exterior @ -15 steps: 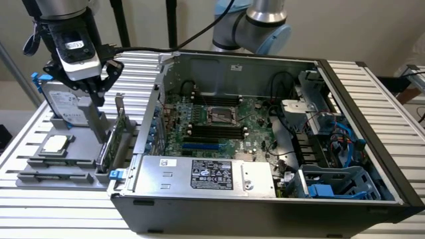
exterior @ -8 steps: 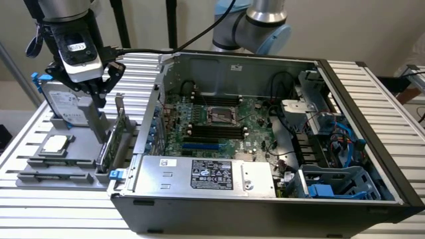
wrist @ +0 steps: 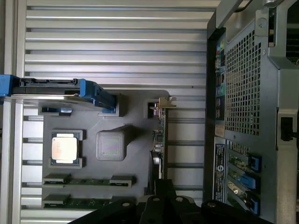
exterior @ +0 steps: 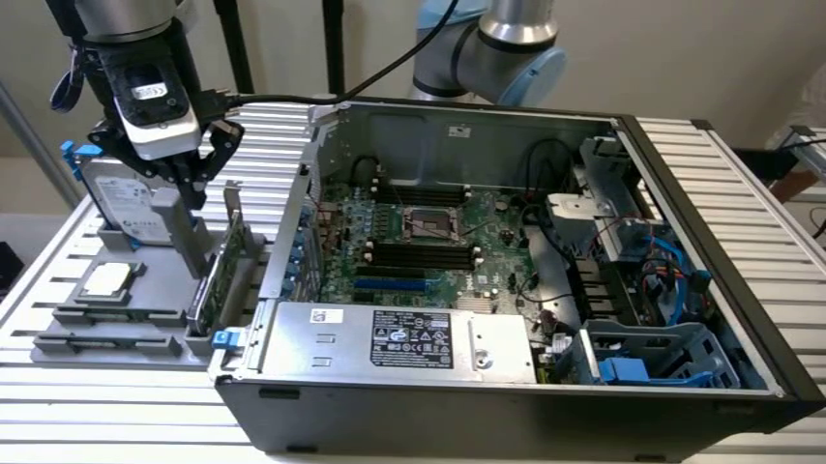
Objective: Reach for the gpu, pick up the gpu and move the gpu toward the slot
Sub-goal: 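Pick up the gpu and move the gpu toward the slot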
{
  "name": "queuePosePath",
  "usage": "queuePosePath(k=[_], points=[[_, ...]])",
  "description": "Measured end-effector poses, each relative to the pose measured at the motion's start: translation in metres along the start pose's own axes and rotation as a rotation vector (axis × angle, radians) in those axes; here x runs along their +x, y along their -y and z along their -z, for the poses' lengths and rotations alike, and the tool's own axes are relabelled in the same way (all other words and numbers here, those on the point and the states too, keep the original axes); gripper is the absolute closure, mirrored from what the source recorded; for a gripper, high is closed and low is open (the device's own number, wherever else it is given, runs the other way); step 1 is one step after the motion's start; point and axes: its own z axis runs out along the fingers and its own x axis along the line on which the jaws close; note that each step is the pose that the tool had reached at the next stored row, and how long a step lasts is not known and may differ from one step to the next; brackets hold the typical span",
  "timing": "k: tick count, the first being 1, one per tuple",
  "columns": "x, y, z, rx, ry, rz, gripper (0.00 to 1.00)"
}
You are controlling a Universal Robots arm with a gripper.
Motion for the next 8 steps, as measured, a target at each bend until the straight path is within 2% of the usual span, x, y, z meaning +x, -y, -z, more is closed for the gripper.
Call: queuePosePath(k=[3,4,5,7,8], points=[[0.0,0.0,0.0,0.0,0.0,0.0,0.88],[-0.0001,0.0,0.0001,0.0001,-0.0001,0.0,0.82],[-0.0001,0.0,0.0,0.0001,0.0,0.0,0.82],[-0.0001,0.0,0.0,0.0,0.0,0.0,0.7],[-0.0001,0.0,0.0,0.0,0.0,0.0,0.7]])
